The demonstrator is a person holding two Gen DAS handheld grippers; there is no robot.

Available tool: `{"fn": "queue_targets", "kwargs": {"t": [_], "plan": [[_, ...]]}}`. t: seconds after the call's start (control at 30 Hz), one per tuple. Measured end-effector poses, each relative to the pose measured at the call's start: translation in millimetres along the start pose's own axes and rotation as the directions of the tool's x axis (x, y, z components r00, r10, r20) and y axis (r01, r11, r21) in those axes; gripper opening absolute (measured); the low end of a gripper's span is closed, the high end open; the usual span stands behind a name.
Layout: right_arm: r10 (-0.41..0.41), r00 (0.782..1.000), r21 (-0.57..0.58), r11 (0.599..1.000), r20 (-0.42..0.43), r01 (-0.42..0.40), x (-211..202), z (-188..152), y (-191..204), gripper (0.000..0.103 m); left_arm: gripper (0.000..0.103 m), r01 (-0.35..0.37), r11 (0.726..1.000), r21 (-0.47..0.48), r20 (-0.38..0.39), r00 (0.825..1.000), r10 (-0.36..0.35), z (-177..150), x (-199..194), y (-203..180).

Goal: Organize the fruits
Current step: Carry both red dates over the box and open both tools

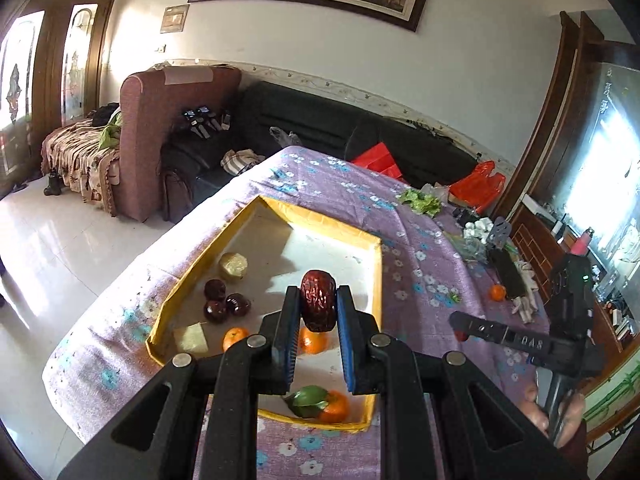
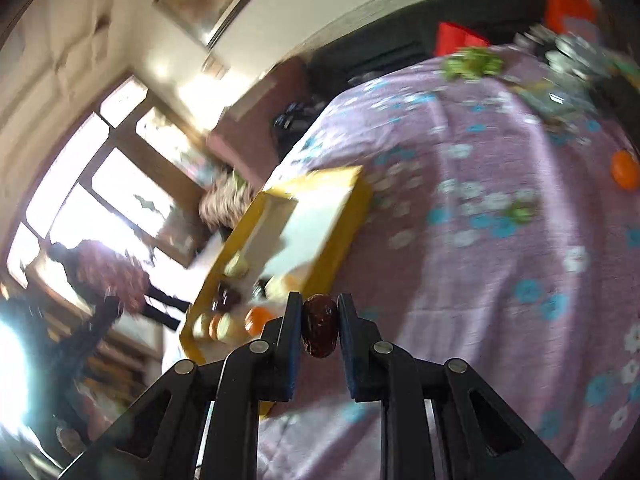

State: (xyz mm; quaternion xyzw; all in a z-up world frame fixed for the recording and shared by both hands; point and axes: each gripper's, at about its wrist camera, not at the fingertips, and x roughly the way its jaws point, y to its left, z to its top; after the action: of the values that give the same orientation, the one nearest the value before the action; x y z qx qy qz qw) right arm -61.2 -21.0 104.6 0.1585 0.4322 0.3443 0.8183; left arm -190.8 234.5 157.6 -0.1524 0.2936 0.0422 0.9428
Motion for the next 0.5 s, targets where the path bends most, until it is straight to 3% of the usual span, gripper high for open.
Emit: {"fn": "queue_targets", "kwargs": {"t": [0.1, 0.23, 0.5], "plan": [[-0.017, 0.999, -0.147, 0.989, -0.038, 0.011, 26.7, -13.6, 59.6, 0.020, 0.017, -0.031, 1.000, 0.000, -0.009, 0.999, 0.031, -4.7, 1.9, 11.4], [-0.018, 0.998, -0.247, 0.969, -0.065, 0.002, 52.1, -25.3, 105.9, 0.020, 0.017, -0.086, 0.996, -0.010, -0.023, 0.996, 0.085, -11.1, 7.0, 31.0], [-0.155, 0.986, -0.337, 0.933, -0.061, 0.125, 85.5, -32.9, 119.9, 0.020, 0.017, -0.111, 0.991, -0.076, -0.152, 0.983, 0.099, -29.6, 49.6, 65.9]]}}
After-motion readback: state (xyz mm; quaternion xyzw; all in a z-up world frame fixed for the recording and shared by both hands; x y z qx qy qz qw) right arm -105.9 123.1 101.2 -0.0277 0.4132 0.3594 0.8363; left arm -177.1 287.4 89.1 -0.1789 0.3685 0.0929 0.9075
